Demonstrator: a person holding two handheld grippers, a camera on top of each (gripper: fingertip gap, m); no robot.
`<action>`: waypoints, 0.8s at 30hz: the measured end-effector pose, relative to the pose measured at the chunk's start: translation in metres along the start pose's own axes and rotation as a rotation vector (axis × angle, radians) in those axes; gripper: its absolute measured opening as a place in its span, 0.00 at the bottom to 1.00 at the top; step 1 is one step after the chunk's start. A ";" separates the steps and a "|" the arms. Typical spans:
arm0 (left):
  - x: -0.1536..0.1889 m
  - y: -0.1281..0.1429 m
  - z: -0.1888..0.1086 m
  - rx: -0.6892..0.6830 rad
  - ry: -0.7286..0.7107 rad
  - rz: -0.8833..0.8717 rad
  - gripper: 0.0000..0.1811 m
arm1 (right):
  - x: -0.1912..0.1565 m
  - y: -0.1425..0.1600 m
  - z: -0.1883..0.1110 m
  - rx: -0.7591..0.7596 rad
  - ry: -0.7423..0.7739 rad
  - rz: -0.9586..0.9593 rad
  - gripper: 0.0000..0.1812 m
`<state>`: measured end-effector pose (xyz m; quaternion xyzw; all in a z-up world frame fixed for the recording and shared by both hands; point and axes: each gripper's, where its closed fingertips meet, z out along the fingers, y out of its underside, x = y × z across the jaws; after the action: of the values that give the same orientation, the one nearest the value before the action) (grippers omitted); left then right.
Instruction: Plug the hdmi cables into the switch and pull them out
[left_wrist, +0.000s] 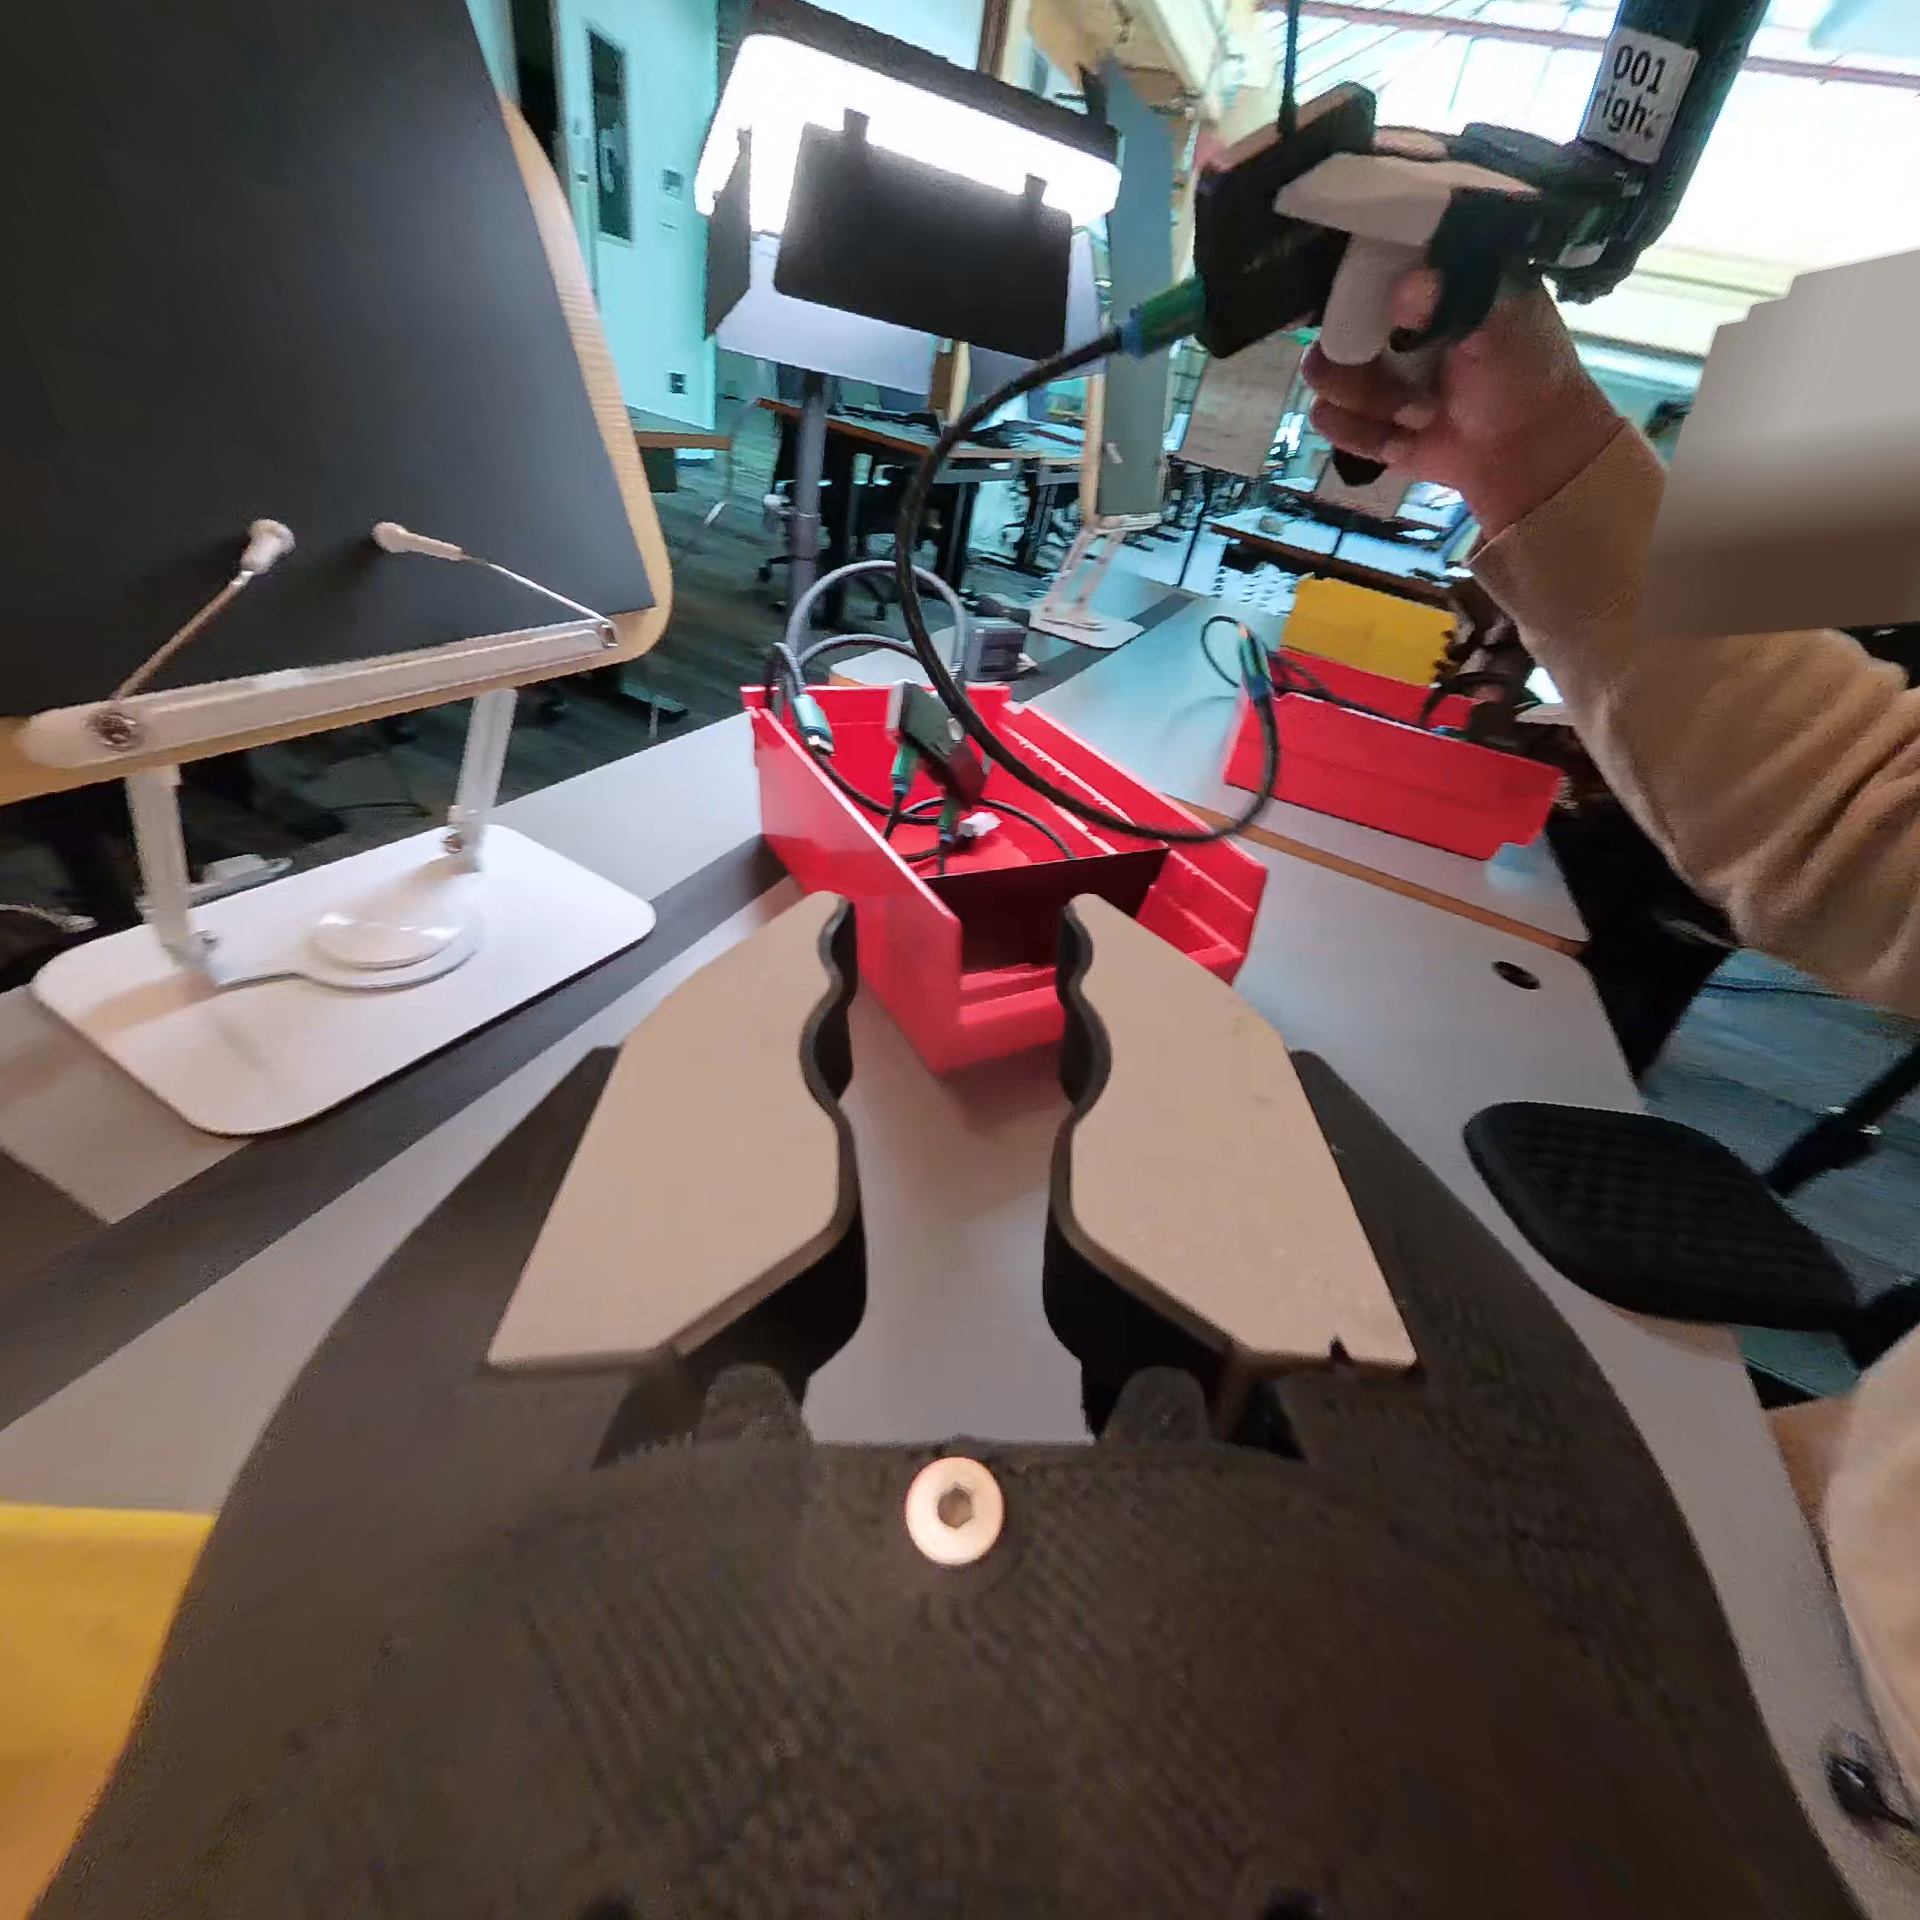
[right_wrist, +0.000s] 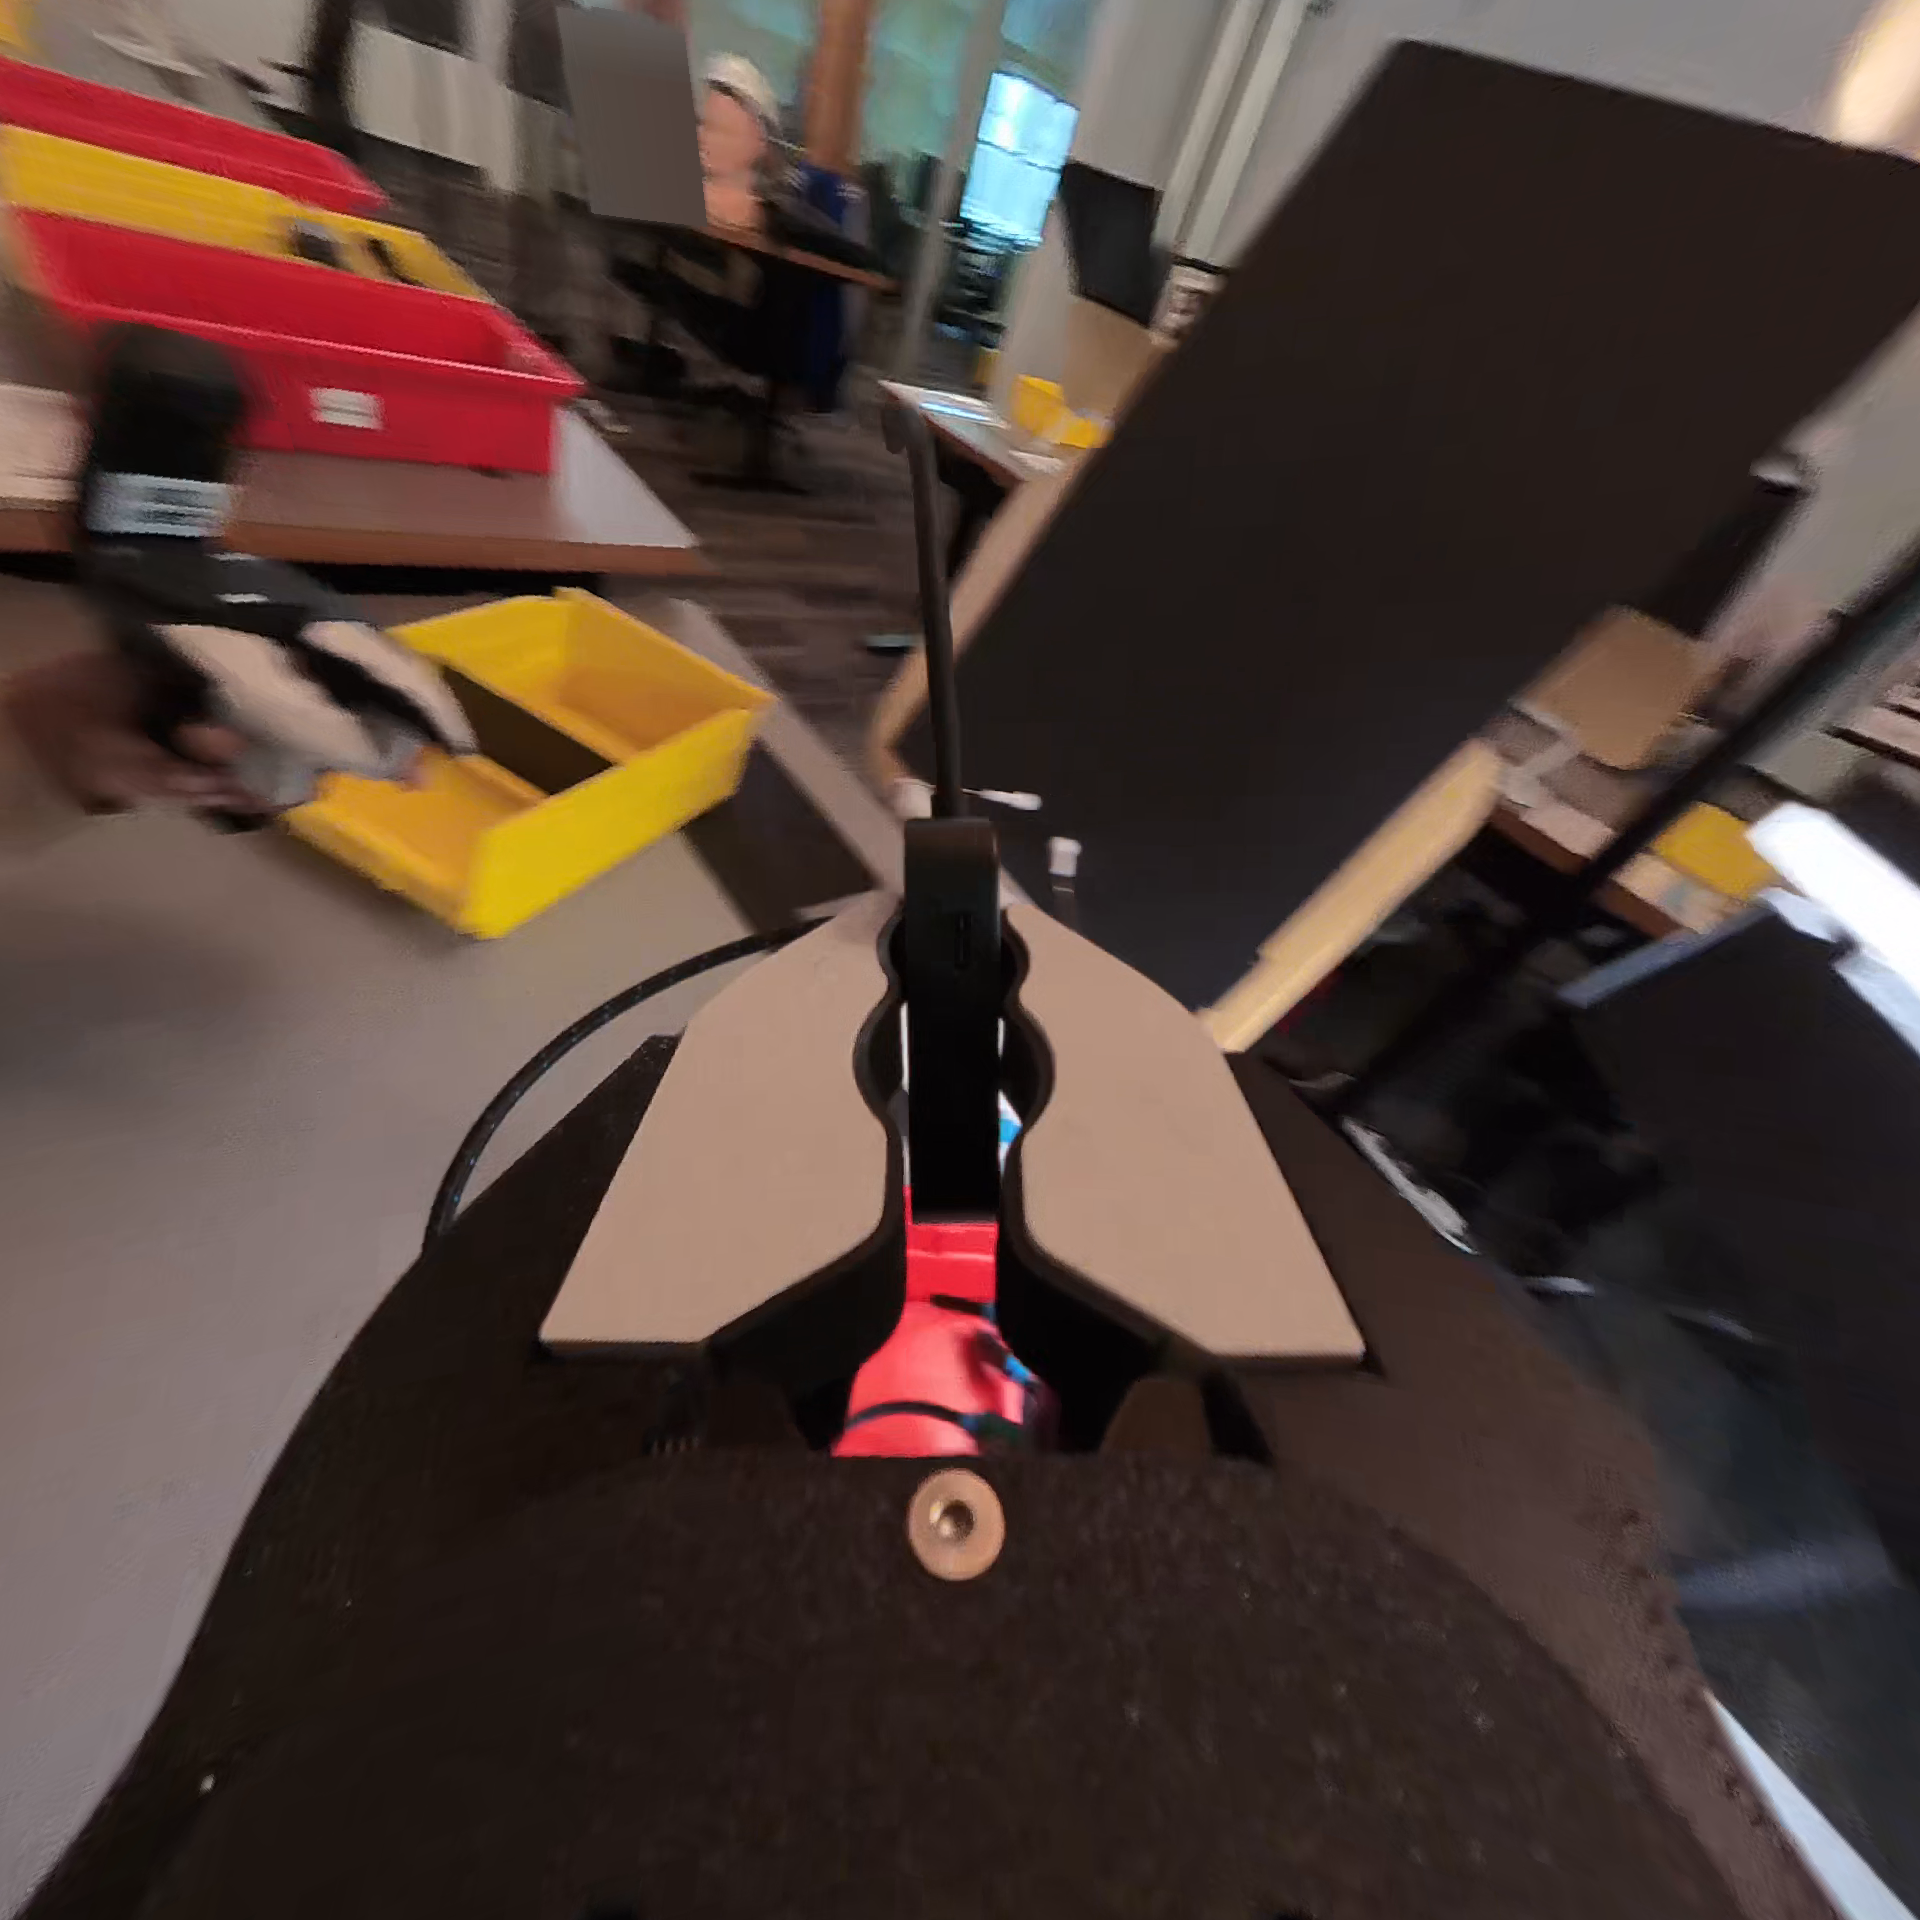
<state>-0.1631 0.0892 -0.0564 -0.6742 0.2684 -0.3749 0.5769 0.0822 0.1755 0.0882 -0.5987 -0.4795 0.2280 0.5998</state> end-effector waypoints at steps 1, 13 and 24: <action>-0.002 0.001 0.001 -0.004 -0.022 0.009 0.22 | 0.022 0.006 -0.001 0.005 0.066 0.017 0.07; -0.030 0.024 -0.001 -0.069 -0.112 -0.042 0.23 | 0.051 0.266 0.023 -0.584 0.123 -0.047 0.08; -0.055 0.063 -0.056 -0.298 -0.350 0.042 0.25 | 0.065 0.245 -0.047 -0.770 0.220 -0.189 0.33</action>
<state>-0.2360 0.0881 -0.1258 -0.8008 0.2308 -0.1965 0.5166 0.2245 0.2512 -0.1136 -0.7535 -0.5158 -0.0897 0.3977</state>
